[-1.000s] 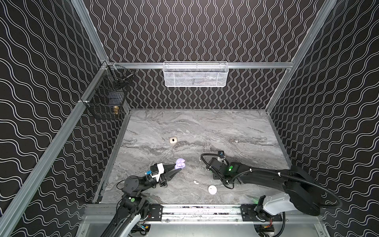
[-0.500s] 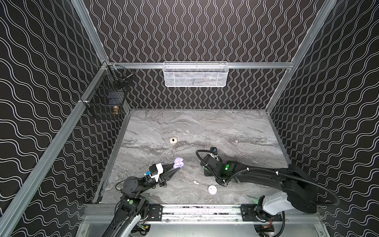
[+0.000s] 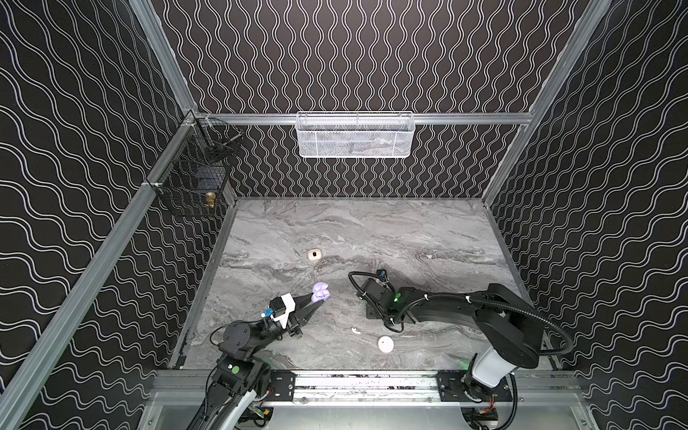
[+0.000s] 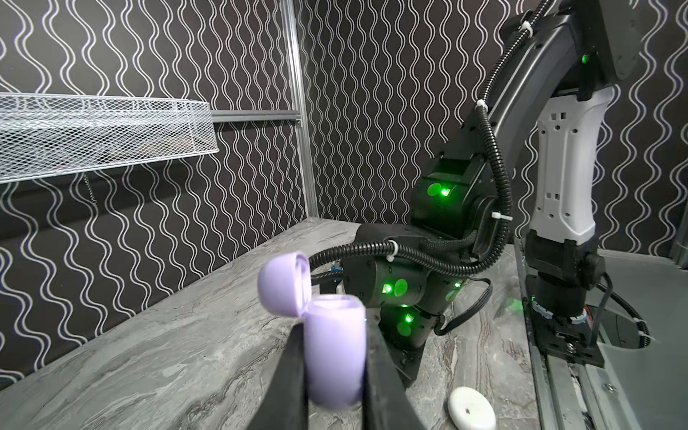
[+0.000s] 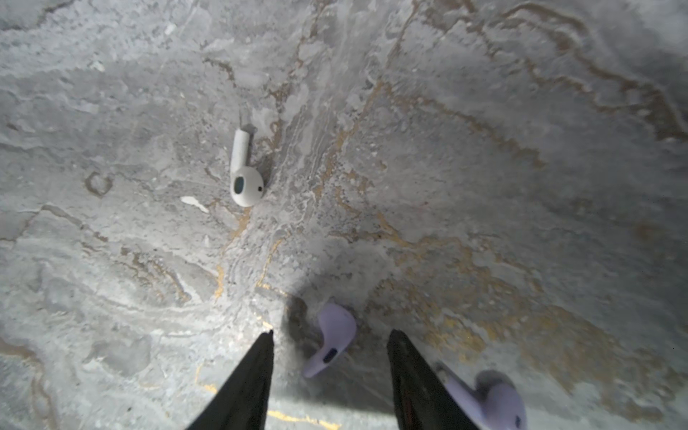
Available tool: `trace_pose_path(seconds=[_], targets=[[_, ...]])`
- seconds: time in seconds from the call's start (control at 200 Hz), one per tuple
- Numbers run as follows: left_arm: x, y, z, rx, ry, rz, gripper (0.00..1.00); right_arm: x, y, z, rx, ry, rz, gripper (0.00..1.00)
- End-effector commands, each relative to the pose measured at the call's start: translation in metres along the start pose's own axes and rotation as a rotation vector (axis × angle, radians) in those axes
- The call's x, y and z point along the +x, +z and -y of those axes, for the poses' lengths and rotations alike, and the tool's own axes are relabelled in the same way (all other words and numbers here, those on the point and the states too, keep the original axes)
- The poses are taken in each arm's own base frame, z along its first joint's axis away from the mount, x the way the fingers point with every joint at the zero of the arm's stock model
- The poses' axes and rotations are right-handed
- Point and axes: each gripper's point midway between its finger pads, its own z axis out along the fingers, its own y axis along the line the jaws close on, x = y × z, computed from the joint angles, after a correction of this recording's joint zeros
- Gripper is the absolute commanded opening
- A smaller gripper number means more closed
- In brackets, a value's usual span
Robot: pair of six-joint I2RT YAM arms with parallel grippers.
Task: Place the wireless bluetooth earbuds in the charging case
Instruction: 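Lower the right gripper and close it on a lavender earbud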
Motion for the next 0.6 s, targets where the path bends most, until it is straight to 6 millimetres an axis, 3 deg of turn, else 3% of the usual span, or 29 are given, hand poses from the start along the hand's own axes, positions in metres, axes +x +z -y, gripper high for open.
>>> trace_pose_path(seconds=[0.0,0.255,0.596], targets=[[-0.003,0.0,-0.003,-0.018,0.023,0.003,0.0,-0.003,0.003,-0.01,-0.034,0.005,-0.008,0.5],[-0.002,0.002,-0.003,-0.011,0.017,-0.007,0.0,-0.002,0.009,-0.018,-0.031,-0.019,-0.036,0.42],[-0.005,0.0,-0.003,-0.016,0.023,0.003,0.0,-0.001,0.007,-0.003,0.051,-0.035,-0.037,0.39]])
